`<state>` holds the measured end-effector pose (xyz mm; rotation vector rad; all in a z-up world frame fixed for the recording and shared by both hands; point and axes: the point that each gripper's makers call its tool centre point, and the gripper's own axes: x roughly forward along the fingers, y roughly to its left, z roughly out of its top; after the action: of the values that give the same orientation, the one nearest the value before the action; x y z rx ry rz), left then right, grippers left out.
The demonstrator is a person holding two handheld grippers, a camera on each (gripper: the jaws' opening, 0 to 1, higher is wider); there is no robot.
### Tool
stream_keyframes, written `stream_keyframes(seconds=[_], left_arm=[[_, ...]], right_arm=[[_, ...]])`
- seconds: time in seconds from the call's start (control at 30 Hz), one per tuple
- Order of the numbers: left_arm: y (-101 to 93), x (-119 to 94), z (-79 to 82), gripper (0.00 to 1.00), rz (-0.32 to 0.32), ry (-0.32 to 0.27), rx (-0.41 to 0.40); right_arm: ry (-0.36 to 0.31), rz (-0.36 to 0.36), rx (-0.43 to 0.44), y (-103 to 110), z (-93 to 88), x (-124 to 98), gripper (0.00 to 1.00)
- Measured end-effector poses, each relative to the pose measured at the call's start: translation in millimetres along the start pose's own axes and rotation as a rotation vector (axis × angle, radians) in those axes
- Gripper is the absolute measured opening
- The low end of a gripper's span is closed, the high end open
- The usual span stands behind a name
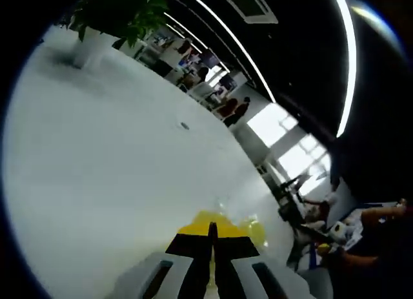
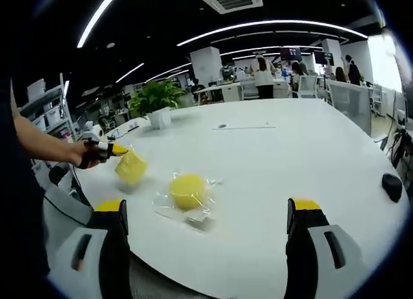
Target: Compare the silicone blocks by pressing each to a similar depth, holding the contact briefly, and releasing to observe deformation and rebound differences across the visible hardness samples.
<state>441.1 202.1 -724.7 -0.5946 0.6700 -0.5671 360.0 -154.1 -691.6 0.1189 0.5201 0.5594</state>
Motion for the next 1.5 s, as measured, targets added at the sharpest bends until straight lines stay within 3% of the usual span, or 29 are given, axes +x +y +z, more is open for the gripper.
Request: stream_keyframes(seconds=[0.13, 0.2, 0.4, 0.6, 0.67, 0.77, 0.9, 0.97, 1.03, 1.1, 1.17, 1.23, 1.4, 1.5], left_arm=[[8.2, 1, -0.9, 0.00, 0.028, -0.015, 0.045], [14.7, 2, -3.1, 0.00, 0.026, -0.029, 0.015], [22.0, 7, -11.4, 0.00, 0.055, -0.004, 0.063], [29.3, 12, -13.1, 0.00, 0.087, -0.001, 0.086], [34.3, 10, -13.7, 0.00, 0.096, -0.005, 0.069], [36.0, 9, -15.8, 0.00, 0.107, -0.006, 0.065], [37.8, 8, -19.2, 0.00, 0.119, 0.001, 0.075], [49.6, 7, -27.4, 0.00, 0.168, 0.032, 0.112], [46.0, 8, -25.5, 0.00, 0.150, 0.012, 0.114], [46.0, 10, -24.5, 0.00, 0.145, 0.007, 0.096], [45.3, 12, -24.9, 0.00, 0.145, 0.009, 0.119], [46.4, 12, -25.2, 0.00, 0.151, 0.010, 0.120], [57.0, 8, -28.5, 0.00, 0.188, 0.008, 0.061], [55.9, 9, -28.0, 0.00, 0.177, -0.006, 0.012]], right_arm=[[0.010, 0.007, -0.013, 5, -2.4, -1, 0.96], [0.004, -0.008, -0.037, 5, -0.7, -1, 0.97], [-0.025, -0.014, -0.039, 5, 6.8, 1, 0.96], [-0.023, 0.001, -0.072, 8, 8.6, 2, 0.96], [-0.077, 0.037, -0.096, 13, 15.8, 4, 0.96], [-0.047, 0.052, -0.105, 18, 12.2, 4, 0.91], [-0.060, 0.035, -0.082, 12, 12.1, 7, 0.97], [-0.057, 0.033, -0.075, 11, 11.3, 8, 0.97], [-0.074, 0.048, -0.042, 14, 13.9, 6, 0.97], [-0.044, 0.049, 0.006, 13, 10.1, 5, 0.97], [-0.058, 0.036, 0.001, 8, 12.2, 3, 0.97], [-0.032, 0.028, 0.020, 5, 8.2, 2, 0.97], [-0.027, 0.009, 0.015, 2, 5.5, -2, 0.97], [-0.039, 0.003, 0.021, 2, 8.8, -5, 0.97]])
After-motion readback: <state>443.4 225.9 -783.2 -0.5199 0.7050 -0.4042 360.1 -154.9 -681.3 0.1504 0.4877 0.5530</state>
